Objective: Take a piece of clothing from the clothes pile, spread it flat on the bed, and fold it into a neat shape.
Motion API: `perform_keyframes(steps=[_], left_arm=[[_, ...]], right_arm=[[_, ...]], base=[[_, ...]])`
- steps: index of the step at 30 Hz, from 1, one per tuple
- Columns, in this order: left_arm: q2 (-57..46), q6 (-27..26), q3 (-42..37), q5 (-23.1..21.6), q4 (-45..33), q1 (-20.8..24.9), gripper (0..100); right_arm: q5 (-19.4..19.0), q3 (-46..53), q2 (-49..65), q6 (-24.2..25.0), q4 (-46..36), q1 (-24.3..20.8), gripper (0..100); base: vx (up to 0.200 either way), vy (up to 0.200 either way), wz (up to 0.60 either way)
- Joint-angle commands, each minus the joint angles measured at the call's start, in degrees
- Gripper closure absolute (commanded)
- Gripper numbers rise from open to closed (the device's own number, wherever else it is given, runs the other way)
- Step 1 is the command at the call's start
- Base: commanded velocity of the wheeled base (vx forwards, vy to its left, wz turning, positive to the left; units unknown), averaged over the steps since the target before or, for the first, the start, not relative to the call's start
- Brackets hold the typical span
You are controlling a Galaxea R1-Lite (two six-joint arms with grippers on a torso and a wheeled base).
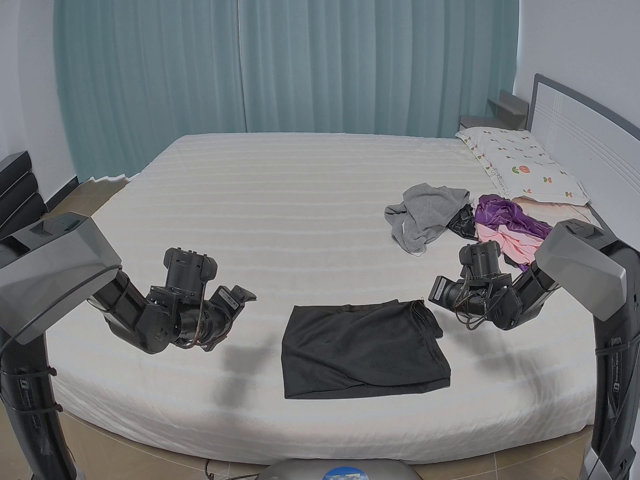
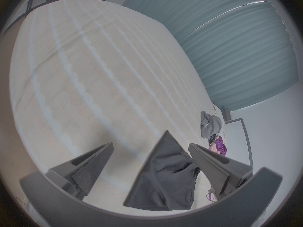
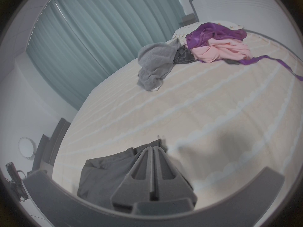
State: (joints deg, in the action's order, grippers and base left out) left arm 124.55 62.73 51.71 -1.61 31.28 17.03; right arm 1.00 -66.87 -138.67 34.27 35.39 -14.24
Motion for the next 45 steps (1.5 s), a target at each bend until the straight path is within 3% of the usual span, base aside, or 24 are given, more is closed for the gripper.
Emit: perform_keyframes(steps=[1,2,14,18,25,26,31,41,45], left_arm=[[2.3,-0.7,3.5,0.1,-0.1,1.1,0],[3.5,-1.5,5.4,0.1,-0.3,1.4,0],[13.6,-3.8,25.2,1.8,-8.3,3.3,0],[15.0,-3.5,26.5,2.4,-8.0,3.6,0],[17.3,-3.5,27.8,4.1,-7.7,3.9,0],[17.5,-3.5,27.9,4.1,-7.7,4.0,0],[18.4,-3.8,28.5,4.2,-7.7,4.5,0],[21.0,-4.0,32.6,4.4,-8.4,6.5,0],[22.5,-4.4,34.0,6.9,-8.4,6.9,0]], right_arm=[[-1.0,0.5,1.2,0.6,-0.4,-1.2,100],[-1.0,0.2,0.8,0.4,-1.1,-1.9,0],[-0.6,-5.6,-2.8,-2.3,-3.5,-5.0,0],[2.7,-10.0,-6.5,-3.1,-5.0,-5.9,0],[4.0,-14.2,-8.9,-4.4,-8.7,-6.4,0],[4.2,-14.6,-9.2,-4.5,-9.1,-6.4,100],[8.0,-16.7,-10.2,-4.7,-9.4,-6.2,100],[11.3,-15.6,-8.2,-3.5,-8.9,-4.8,100],[11.4,-14.1,-6.9,-1.7,-9.1,-3.8,100]], base=[[0.0,0.0,0.0],[0.0,0.0,0.0],[0.0,0.0,0.0],[0.0,0.0,0.0],[0.0,0.0,0.0],[0.0,0.0,0.0],[0.0,0.0,0.0],[0.0,0.0,0.0],[0.0,0.0,0.0]])
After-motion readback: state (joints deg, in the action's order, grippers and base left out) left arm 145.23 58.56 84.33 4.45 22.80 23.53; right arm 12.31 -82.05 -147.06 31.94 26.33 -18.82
